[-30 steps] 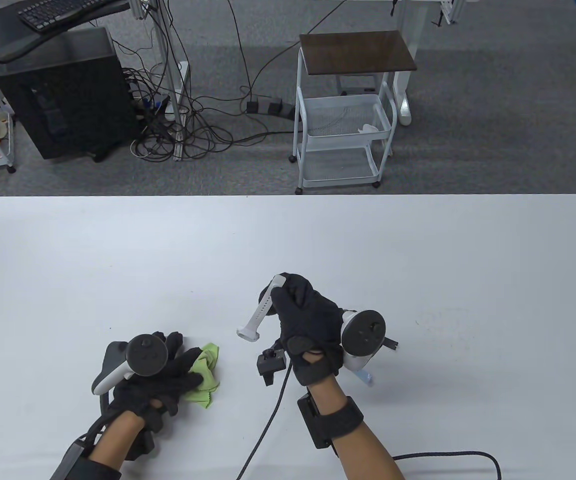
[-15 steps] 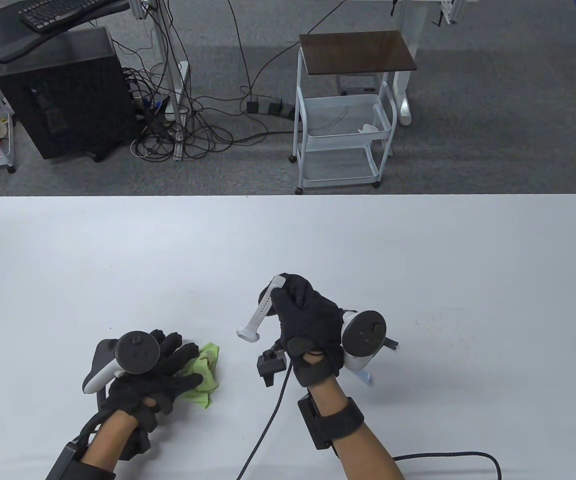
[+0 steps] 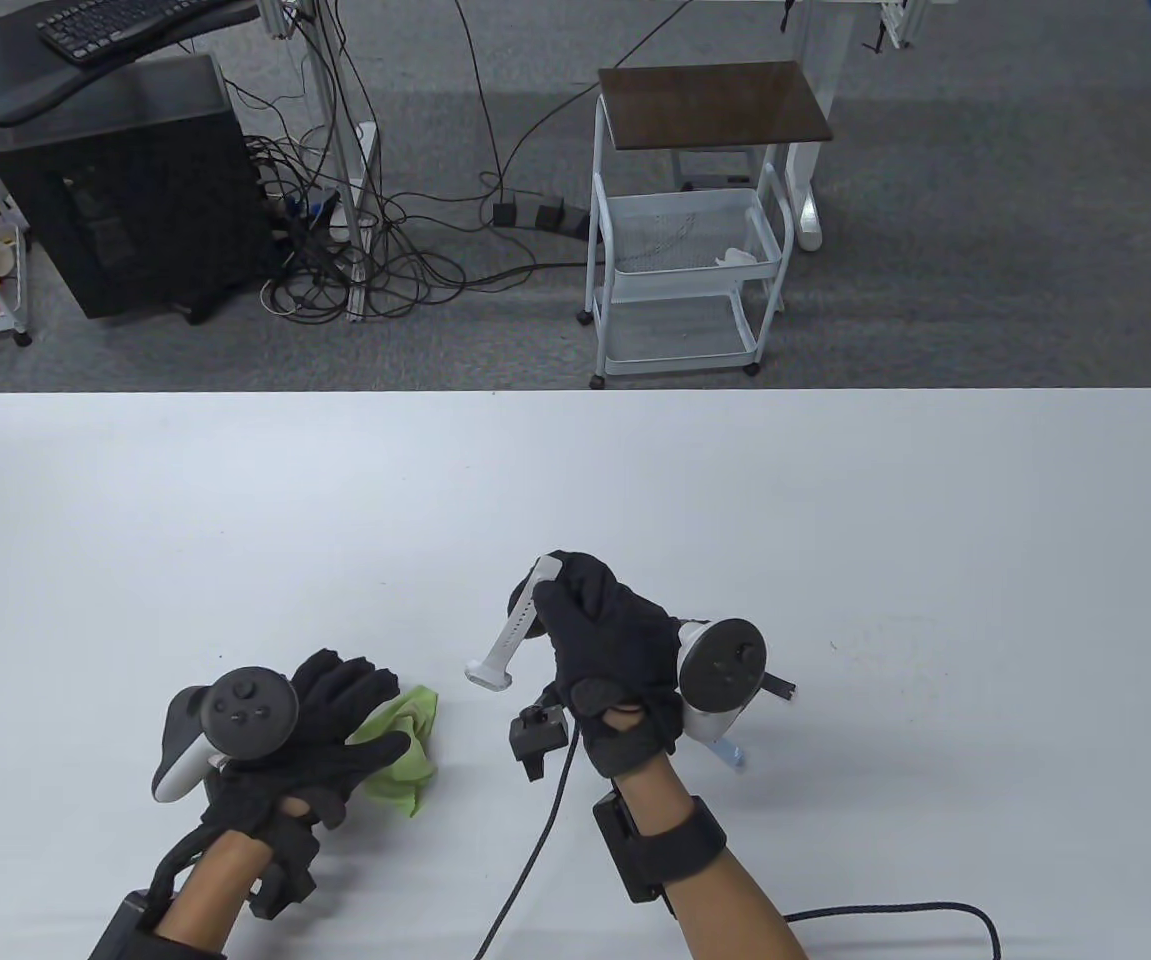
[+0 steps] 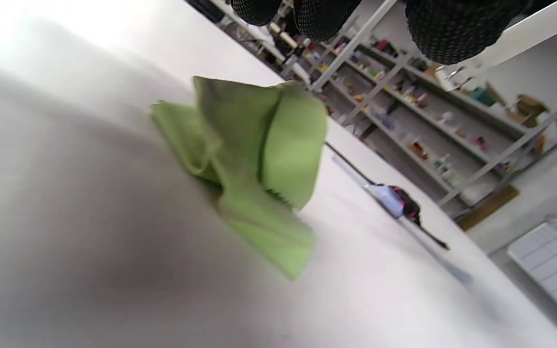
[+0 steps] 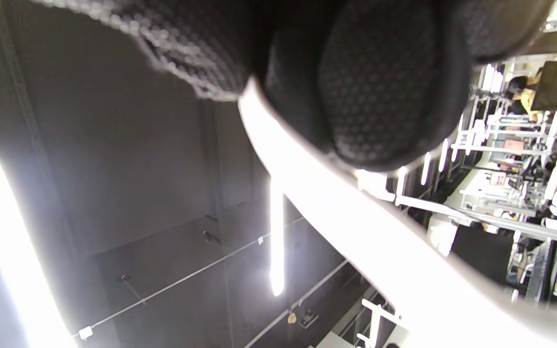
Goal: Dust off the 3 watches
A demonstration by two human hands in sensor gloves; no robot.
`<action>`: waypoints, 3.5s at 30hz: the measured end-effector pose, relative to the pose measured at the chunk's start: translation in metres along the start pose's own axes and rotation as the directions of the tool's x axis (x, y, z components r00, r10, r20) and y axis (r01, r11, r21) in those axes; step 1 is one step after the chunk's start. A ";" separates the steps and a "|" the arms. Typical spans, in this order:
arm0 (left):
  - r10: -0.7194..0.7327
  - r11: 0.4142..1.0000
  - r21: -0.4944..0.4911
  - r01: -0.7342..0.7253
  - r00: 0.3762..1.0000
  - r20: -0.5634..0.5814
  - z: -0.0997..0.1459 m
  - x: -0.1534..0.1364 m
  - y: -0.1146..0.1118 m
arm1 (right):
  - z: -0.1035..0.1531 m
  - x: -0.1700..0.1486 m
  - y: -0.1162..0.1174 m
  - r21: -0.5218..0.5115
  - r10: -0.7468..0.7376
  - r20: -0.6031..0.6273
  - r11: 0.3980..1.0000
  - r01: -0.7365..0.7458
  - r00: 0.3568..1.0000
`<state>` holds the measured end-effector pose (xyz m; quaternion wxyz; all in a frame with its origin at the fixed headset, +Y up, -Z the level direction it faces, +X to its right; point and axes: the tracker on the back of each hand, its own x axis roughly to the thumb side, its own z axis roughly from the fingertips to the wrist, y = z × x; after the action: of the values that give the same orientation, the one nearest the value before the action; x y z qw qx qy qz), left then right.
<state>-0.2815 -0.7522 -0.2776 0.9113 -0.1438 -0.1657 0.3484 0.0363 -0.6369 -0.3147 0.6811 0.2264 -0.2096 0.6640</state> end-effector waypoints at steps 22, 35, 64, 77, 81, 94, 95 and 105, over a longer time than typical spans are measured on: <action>0.118 0.991 0.038 -0.129 0.968 0.224 0.003 0.026 -0.014 | 0.009 -0.005 0.035 0.162 -0.161 -0.089 0.971 0.174 0.983; 0.158 0.984 0.038 -0.173 0.954 0.256 0.003 0.028 -0.015 | 0.011 -0.007 0.035 0.135 -0.186 -0.100 0.971 0.198 0.977; 0.366 0.903 0.132 -0.408 0.894 0.260 0.014 0.020 0.011 | 0.017 -0.026 -0.018 -0.098 -0.100 -0.078 0.991 0.092 0.992; 0.575 0.761 0.169 -0.627 0.771 0.272 0.019 0.008 0.032 | 0.057 -0.044 -0.037 0.092 0.108 -0.169 0.991 -0.093 0.980; 0.578 0.736 0.209 -0.644 0.759 0.301 0.019 0.011 0.038 | 0.075 -0.057 -0.030 0.171 0.162 -0.225 0.977 -0.125 0.961; 0.429 0.813 0.260 -0.522 0.837 0.338 0.004 0.058 0.069 | 0.106 -0.081 0.021 0.394 0.266 -0.337 0.911 -0.121 0.903; 0.416 0.817 0.264 -0.513 0.841 0.345 0.002 0.063 0.072 | 0.107 -0.081 0.028 0.402 0.253 -0.344 0.910 -0.102 0.904; 0.322 0.854 0.280 -0.438 0.869 0.375 -0.009 0.074 0.074 | 0.119 -0.080 0.069 0.520 0.288 -0.299 0.849 -0.098 0.910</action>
<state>-0.2694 -0.6506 -0.2986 0.7954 0.0509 -0.2107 0.5660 -0.0328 -0.7701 -0.2634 0.5558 0.2426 0.0753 0.7916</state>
